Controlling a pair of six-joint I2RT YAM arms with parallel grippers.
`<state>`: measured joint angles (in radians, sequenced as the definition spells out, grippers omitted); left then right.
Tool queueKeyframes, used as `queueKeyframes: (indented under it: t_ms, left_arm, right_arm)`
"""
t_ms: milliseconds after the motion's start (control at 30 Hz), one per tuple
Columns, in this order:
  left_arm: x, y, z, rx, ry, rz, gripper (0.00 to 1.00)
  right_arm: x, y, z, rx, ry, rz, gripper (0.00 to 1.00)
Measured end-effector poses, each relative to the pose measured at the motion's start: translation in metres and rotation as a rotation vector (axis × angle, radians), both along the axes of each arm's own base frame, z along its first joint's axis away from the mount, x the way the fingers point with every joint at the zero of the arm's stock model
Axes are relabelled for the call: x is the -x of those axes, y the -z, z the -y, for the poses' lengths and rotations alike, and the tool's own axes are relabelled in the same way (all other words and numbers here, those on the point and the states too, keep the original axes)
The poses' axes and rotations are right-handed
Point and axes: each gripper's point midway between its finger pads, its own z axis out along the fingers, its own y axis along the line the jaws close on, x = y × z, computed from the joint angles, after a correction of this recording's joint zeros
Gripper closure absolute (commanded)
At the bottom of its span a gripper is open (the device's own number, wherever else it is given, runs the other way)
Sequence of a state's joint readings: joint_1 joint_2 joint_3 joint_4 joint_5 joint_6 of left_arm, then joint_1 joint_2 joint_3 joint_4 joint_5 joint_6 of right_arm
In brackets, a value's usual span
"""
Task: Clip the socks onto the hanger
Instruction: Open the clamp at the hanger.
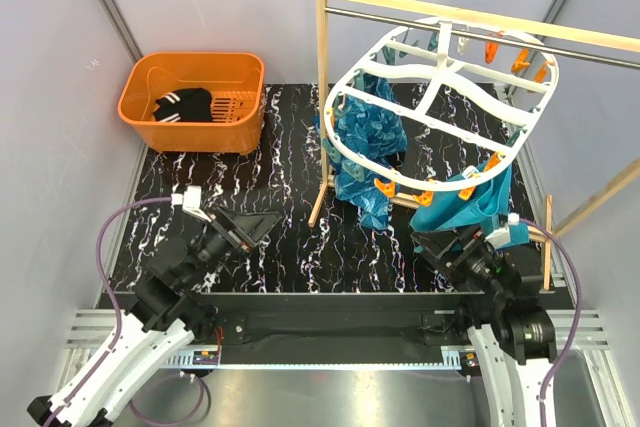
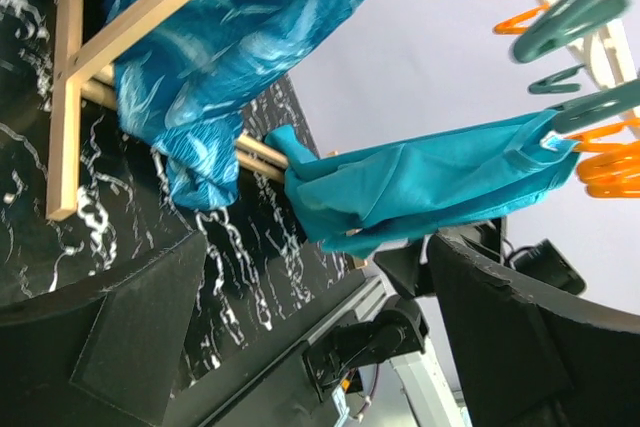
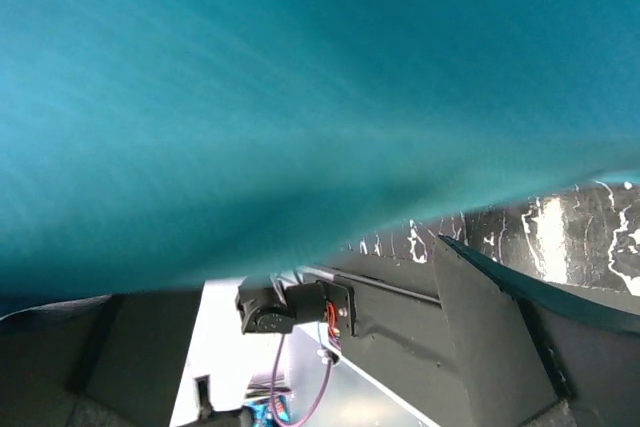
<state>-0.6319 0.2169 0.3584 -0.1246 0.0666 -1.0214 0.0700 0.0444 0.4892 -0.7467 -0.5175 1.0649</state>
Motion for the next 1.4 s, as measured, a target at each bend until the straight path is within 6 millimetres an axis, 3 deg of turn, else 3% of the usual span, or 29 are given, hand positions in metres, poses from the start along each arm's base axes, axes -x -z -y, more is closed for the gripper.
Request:
queueKeyframes:
  t_ms: [233, 433, 533, 633, 767, 900, 967, 1033, 1233, 1400]
  left_arm:
    - [-0.003, -0.022, 0.004, -0.046, 0.019, 0.066, 0.01]
    - [-0.019, -0.043, 0.052, -0.179, 0.153, 0.067, 0.01]
    - [0.003, -0.047, 0.086, -0.222, 0.272, 0.140, 0.01]
    - [0.030, -0.052, 0.106, -0.234, 0.356, 0.221, 0.03]
    - [0.037, -0.065, 0.116, -0.196, 0.362, 0.303, 0.07]
    - [0.040, -0.064, 0.120, -0.173, 0.367, 0.332, 0.08]
    - [0.040, -0.061, 0.120, -0.170, 0.361, 0.338, 0.10]
    - [0.040, -0.059, 0.118, -0.168, 0.355, 0.339, 0.18]
    - [0.046, -0.075, 0.119, -0.115, 0.353, 0.403, 0.31]
    - [0.069, -0.080, 0.137, -0.124, 0.370, 0.490, 0.34]
  right_arm:
    - [0.031, -0.039, 0.010, 0.137, -0.008, 0.134, 0.00]
    - [0.049, -0.069, 0.030, 0.295, 0.051, 0.184, 0.00]
    - [0.055, -0.086, 0.037, 0.362, 0.062, 0.215, 0.00]
    - [0.062, -0.105, 0.042, 0.427, 0.059, 0.260, 0.01]
    - [0.062, -0.125, 0.046, 0.531, 0.022, 0.288, 0.00]
    - [0.055, -0.136, 0.052, 0.611, 0.003, 0.297, 0.00]
    - [0.059, -0.144, 0.048, 0.617, -0.036, 0.340, 0.09]
    - [0.066, -0.153, 0.037, 0.599, -0.110, 0.391, 0.16]
    - [0.057, -0.161, 0.006, 0.513, -0.322, 0.399, 0.15]
    - [0.046, -0.154, -0.005, 0.512, -0.427, 0.356, 0.13]
